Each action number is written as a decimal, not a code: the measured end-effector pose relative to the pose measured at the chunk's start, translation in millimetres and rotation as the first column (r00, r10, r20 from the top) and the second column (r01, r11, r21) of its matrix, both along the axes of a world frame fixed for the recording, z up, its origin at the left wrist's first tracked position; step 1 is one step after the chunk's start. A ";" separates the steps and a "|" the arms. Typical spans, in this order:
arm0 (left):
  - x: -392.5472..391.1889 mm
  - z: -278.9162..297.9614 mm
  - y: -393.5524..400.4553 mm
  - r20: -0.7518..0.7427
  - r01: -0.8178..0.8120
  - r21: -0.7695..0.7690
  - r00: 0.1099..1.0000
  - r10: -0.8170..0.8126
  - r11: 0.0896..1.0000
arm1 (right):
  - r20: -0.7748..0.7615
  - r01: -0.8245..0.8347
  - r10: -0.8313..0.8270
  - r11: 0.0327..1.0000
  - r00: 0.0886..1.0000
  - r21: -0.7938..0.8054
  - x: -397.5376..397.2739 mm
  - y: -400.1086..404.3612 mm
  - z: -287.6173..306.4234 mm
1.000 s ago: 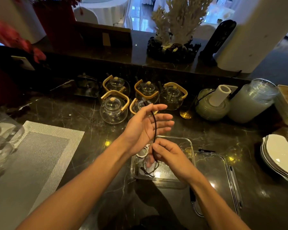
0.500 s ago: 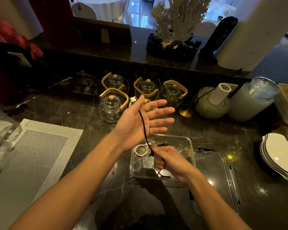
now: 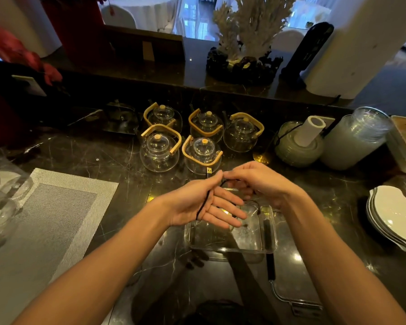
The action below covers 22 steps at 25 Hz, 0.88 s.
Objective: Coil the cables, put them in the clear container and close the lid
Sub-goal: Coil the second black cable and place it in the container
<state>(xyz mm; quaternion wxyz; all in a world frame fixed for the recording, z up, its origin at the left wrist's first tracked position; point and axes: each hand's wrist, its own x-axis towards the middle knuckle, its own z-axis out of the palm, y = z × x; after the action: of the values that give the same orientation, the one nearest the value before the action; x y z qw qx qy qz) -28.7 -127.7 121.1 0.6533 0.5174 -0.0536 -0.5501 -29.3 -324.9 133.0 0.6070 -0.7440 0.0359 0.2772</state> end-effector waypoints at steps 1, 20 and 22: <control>0.9 -0.9 -1.3 0.010 -0.013 0.032 1.000 0.012 0.999 | 0.030 -0.021 0.023 0.997 0.999 -0.069 2.5 0.3 5.5; 22.0 28.5 -12.5 -0.279 -0.471 -0.480 0.882 0.380 0.740 | 0.011 0.096 -0.098 0.987 0.995 0.128 -76.2 41.7 -23.5; 19.7 35.4 -8.6 -0.211 -0.436 -0.452 0.900 0.382 0.778 | -0.078 0.143 -0.126 0.946 0.989 0.292 -75.2 31.1 -36.7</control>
<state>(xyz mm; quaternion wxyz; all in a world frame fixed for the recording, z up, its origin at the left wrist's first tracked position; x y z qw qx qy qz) -9.0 -136.3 156.6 0.8680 0.3041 -0.0415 -0.3904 -104.5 -293.8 96.3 0.7280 -0.6318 0.0621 0.2588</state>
